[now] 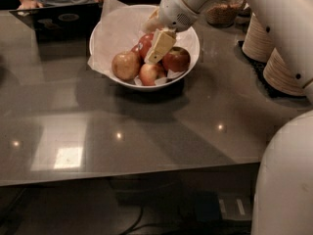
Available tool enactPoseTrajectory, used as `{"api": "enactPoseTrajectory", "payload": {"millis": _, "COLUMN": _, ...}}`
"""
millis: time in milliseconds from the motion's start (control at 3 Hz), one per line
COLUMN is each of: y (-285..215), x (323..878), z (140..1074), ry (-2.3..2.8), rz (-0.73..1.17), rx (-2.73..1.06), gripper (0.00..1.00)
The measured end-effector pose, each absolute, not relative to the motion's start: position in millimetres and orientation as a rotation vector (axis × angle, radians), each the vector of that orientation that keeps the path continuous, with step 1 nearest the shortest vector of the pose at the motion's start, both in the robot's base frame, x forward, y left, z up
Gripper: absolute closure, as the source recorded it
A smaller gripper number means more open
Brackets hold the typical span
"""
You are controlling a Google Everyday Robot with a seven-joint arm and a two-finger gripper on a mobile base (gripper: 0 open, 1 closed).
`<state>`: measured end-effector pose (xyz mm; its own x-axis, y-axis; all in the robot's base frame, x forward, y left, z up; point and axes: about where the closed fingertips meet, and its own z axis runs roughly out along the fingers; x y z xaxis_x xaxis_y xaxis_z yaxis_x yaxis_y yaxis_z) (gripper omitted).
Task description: Pick apple from white bowl
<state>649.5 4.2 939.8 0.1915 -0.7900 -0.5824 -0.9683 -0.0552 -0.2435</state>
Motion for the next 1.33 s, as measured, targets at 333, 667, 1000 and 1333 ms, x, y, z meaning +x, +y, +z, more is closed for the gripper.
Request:
{"api": "enactPoseTrajectory", "payload": {"millis": 333, "y": -1.5, "x": 655.0, "z": 927.3, "ry": 1.677, "rz": 0.295, "rx": -1.898, "gripper": 0.29}}
{"api": "enactPoseTrajectory", "payload": {"millis": 667, "y": -6.6, "x": 663.1, "z": 915.1, "ry": 1.697, "rz": 0.200, "rx": -1.892, "gripper": 0.29}}
{"api": "enactPoseTrajectory", "payload": {"millis": 1000, "y": -7.3, "x": 665.9, "z": 913.4, "ry": 1.703, "rz": 0.186, "rx": -1.887, "gripper": 0.30}}
{"api": "enactPoseTrajectory", "payload": {"millis": 1333, "y": -7.3, "x": 665.9, "z": 913.3, "ry": 1.703, "rz": 0.186, "rx": -1.887, "gripper": 0.49}}
